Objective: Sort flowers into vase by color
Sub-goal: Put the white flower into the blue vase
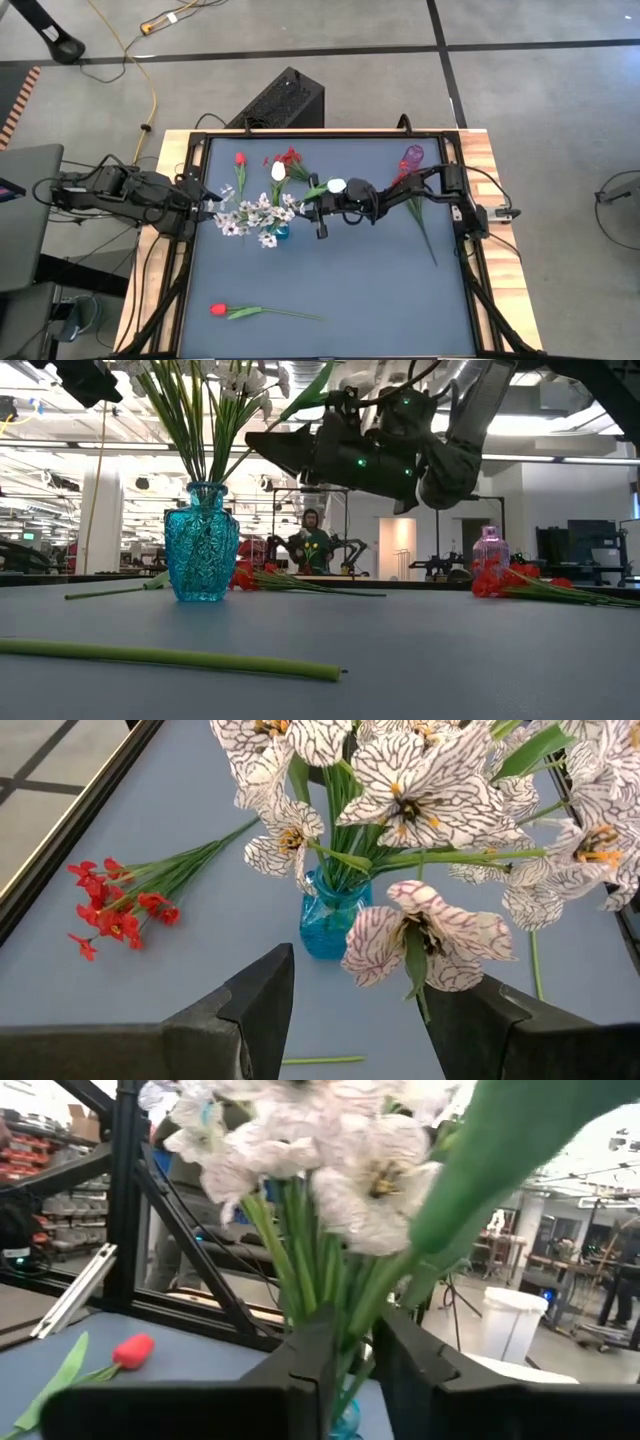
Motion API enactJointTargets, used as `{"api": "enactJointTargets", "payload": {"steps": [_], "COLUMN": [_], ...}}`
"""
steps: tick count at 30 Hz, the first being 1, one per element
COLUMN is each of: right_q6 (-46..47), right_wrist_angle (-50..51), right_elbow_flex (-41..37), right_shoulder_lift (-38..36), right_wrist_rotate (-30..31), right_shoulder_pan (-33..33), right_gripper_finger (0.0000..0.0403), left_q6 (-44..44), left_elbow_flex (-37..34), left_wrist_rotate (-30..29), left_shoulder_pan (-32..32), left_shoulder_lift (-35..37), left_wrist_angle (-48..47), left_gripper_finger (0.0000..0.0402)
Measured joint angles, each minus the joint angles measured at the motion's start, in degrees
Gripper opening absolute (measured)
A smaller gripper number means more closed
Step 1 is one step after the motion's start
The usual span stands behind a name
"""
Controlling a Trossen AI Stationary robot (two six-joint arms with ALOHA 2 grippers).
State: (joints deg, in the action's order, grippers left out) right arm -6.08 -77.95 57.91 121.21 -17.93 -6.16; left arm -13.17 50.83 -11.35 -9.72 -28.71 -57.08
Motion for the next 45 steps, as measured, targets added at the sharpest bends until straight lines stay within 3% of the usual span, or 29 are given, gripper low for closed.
{"api": "enactJointTargets", "payload": {"steps": [8,14,28,36,45], "right_q6": [0.1,4.8,4.2,5.5,9.5], "right_wrist_angle": [0.0,4.1,39.1,45.1,44.7], "right_elbow_flex": [0.0,2.4,16.5,18.2,18.2], "right_shoulder_lift": [0.0,0.0,-0.8,-0.6,-0.6], "right_wrist_rotate": [0.1,0.1,0.1,-5.5,-7.8], "right_shoulder_pan": [0.0,0.0,0.9,0.8,-0.5], "right_gripper_finger": [0.0027,0.0027,0.0031,0.0074,0.0081], "left_q6": [0.0,0.0,0.1,0.9,0.9], "left_elbow_flex": [0.0,0.0,0.0,0.0,0.0], "left_wrist_rotate": [0.0,0.0,0.0,0.4,0.4], "left_shoulder_pan": [0.0,0.0,0.0,0.0,0.0], "left_shoulder_lift": [0.0,0.0,0.0,0.0,0.0], "left_wrist_angle": [0.0,0.0,0.0,-0.5,-0.5], "left_gripper_finger": [0.019,0.019,0.019,0.019,0.019]}}
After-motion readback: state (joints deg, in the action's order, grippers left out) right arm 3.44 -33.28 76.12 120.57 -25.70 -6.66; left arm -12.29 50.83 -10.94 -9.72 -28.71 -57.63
